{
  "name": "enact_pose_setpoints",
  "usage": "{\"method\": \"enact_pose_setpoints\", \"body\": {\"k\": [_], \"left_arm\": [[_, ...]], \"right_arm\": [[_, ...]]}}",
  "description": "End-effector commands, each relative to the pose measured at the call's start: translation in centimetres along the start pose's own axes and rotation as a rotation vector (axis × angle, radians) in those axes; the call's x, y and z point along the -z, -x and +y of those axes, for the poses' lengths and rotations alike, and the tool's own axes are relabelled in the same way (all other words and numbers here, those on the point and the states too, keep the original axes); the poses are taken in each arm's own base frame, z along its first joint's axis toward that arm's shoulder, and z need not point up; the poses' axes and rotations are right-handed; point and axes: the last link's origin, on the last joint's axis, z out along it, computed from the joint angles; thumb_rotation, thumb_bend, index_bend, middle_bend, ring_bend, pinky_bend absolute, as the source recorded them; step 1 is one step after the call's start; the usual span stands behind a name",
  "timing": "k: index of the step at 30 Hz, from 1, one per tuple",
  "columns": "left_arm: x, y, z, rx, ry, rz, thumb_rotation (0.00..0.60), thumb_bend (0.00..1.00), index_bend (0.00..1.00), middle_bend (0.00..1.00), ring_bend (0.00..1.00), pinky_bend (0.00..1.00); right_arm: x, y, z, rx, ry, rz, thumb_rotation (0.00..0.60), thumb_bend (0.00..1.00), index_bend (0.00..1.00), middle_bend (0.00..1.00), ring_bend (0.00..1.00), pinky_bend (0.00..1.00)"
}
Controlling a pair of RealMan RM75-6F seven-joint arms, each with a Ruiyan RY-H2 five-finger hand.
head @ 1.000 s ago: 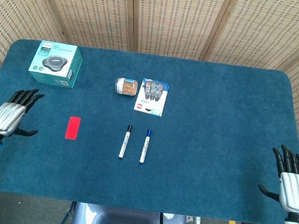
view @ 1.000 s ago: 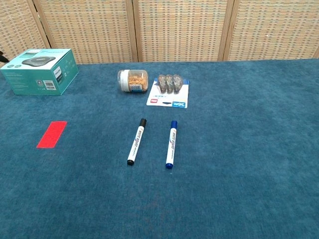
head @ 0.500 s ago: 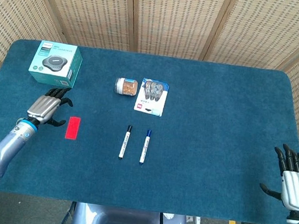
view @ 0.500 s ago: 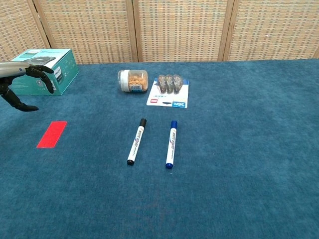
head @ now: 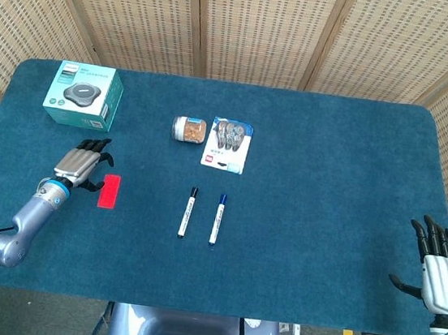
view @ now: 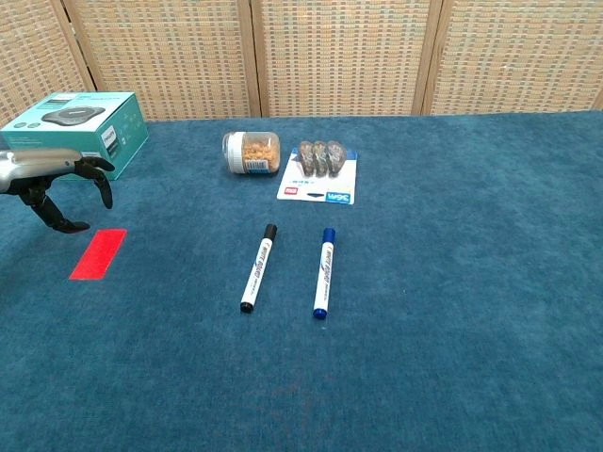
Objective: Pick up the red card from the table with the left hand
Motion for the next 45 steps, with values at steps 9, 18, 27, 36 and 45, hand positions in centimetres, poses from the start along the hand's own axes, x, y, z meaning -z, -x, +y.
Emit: {"method": "enact_pose_setpoints", "body": {"k": [9,18,27,36,45], "left_arm": [[-0.9,0.5,0.2,-0.004,-0.032,-0.027,0.600,0.40,0.38,0.00,0.00,0.00],[-1.6,0.6,0.4,-0.019,-0.056,-0.043,0.600,0.41,0.38,0.00,0.00,0.00],[-1.8,1.2,0.5,-0.015,-0.066,-0.047,0.600,0.41,0.38,0.00,0.00,0.00],[-2.0,1.6,0.8,-0.022,-0.066,-0.060,0.600,0.41,0.38,0.00,0.00,0.00],[-1.7,1.7,0.7,-0.020,-0.064,-0.066,0.600,0.41,0.39,0.00,0.00,0.00]], "right_arm": [[-0.1,0.0,0.1,-0.006,0.004,-0.007,0.600,0.00,0.00,0.00,0.00,0.00],[-0.1,0.0,0.3,-0.009,0.007,-0.009,0.600,0.00,0.00,0.00,0.00,0.00],[-0.2,0.1,0.3,-0.010,0.008,-0.015,0.600,0.00,0.00,0.00,0.00,0.00],[-0.2,0.1,0.3,-0.012,0.007,-0.016,0.600,0.00,0.00,0.00,0.00,0.00],[-0.2,0.0,0.4,-0.016,0.010,-0.014,0.600,0.00,0.00,0.00,0.00,0.00]]}}
